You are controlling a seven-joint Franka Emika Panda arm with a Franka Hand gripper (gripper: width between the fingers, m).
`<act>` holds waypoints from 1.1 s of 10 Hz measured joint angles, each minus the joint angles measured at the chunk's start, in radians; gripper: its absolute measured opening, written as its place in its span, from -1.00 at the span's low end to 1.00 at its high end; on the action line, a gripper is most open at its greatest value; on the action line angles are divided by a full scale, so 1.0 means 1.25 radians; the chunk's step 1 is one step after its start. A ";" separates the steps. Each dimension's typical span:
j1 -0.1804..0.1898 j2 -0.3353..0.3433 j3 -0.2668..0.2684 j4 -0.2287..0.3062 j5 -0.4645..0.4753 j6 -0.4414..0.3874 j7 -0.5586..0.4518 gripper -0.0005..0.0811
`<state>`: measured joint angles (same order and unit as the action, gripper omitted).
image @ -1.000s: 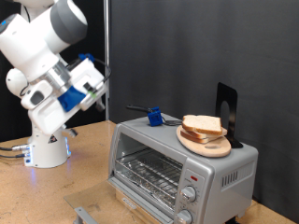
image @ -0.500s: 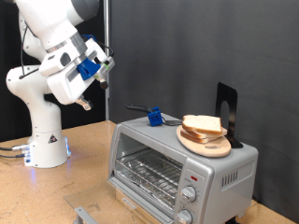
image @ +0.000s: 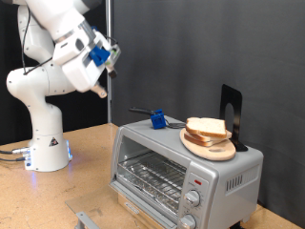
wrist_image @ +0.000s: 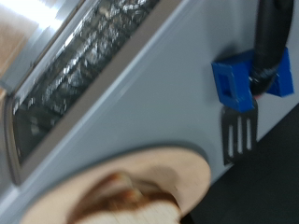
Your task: Make a piece of toast with the oven
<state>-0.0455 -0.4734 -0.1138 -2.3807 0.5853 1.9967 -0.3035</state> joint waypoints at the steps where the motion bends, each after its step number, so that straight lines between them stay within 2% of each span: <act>1: 0.004 -0.017 0.022 0.004 -0.012 0.018 0.000 0.99; 3: 0.004 -0.026 0.068 0.024 -0.076 0.018 0.010 0.99; 6: 0.008 -0.032 0.075 0.012 -0.050 0.040 0.009 0.99; 8: 0.014 -0.056 0.122 -0.008 -0.052 0.098 0.022 0.99; 11: 0.013 -0.089 0.201 -0.032 -0.076 0.103 0.136 0.99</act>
<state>-0.0298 -0.5841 0.1373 -2.4201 0.4908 2.1251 -0.1331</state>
